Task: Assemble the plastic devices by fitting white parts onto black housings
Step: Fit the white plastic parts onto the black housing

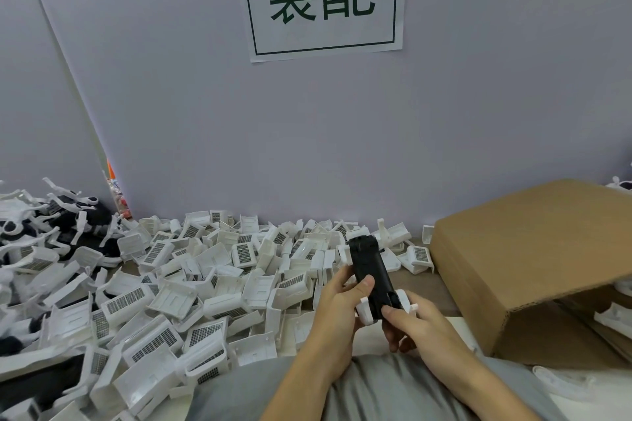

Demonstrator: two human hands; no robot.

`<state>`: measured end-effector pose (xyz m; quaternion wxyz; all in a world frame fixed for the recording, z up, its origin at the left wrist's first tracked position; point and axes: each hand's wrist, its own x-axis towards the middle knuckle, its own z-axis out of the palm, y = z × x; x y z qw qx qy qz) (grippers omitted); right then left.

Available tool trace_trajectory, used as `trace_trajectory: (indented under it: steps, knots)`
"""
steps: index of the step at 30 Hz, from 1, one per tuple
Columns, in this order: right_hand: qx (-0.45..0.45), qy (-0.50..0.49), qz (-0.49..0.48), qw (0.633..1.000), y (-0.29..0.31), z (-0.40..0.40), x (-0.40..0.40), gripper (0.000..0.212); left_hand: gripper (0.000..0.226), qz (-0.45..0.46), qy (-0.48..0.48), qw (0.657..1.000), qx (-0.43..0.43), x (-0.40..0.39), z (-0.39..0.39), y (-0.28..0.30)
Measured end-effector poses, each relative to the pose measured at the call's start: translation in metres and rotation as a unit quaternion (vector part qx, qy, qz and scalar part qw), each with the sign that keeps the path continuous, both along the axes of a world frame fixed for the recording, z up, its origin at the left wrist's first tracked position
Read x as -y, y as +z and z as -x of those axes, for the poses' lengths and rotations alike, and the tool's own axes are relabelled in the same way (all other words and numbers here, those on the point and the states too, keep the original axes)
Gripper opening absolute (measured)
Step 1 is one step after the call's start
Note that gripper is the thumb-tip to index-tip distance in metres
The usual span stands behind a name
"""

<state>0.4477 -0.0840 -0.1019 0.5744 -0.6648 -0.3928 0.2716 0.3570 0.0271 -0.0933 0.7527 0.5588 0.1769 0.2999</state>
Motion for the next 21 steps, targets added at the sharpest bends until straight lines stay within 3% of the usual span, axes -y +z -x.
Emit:
trace_trajectory:
  steps: [12,15,21]
  knots:
    - [0.002,-0.006,0.011,1.0,0.007,0.004,0.002,0.016,0.024,0.001,-0.007,1.0,-0.001,-0.001,0.0,-0.002]
    - [0.001,-0.007,0.013,1.0,0.01,0.006,0.003,0.027,0.025,0.005,-0.002,1.0,-0.005,-0.002,0.0,-0.001]
    - [0.008,-0.031,0.013,0.999,0.007,0.005,0.001,0.013,0.023,-0.011,-0.002,1.0,-0.014,0.0,0.0,-0.001]
